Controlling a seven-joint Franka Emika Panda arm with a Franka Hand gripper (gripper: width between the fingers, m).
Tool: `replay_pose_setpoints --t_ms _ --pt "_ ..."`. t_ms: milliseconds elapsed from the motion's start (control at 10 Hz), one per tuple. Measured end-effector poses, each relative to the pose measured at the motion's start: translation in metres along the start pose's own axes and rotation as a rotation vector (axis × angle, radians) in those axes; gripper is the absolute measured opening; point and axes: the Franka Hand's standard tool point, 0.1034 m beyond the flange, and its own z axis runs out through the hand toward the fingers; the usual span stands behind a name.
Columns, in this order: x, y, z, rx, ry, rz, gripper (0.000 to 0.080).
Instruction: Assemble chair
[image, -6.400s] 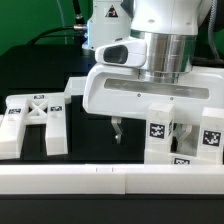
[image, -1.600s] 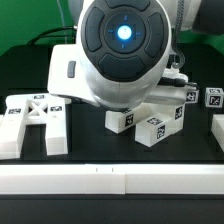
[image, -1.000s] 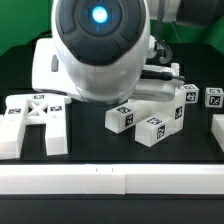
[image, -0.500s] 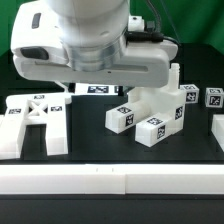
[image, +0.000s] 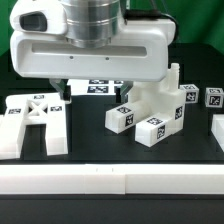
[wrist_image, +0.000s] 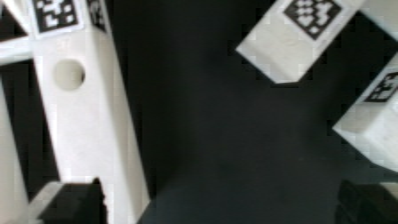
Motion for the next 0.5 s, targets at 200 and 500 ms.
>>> replay_pose_setpoints --t_ms 200,500 --pt "-0.014 0.016 0.01 -0.008 0.04 -0.064 0.0649" --pt "-0.014 0.023 0.015 -0.019 0.068 -0.111 0.0649"
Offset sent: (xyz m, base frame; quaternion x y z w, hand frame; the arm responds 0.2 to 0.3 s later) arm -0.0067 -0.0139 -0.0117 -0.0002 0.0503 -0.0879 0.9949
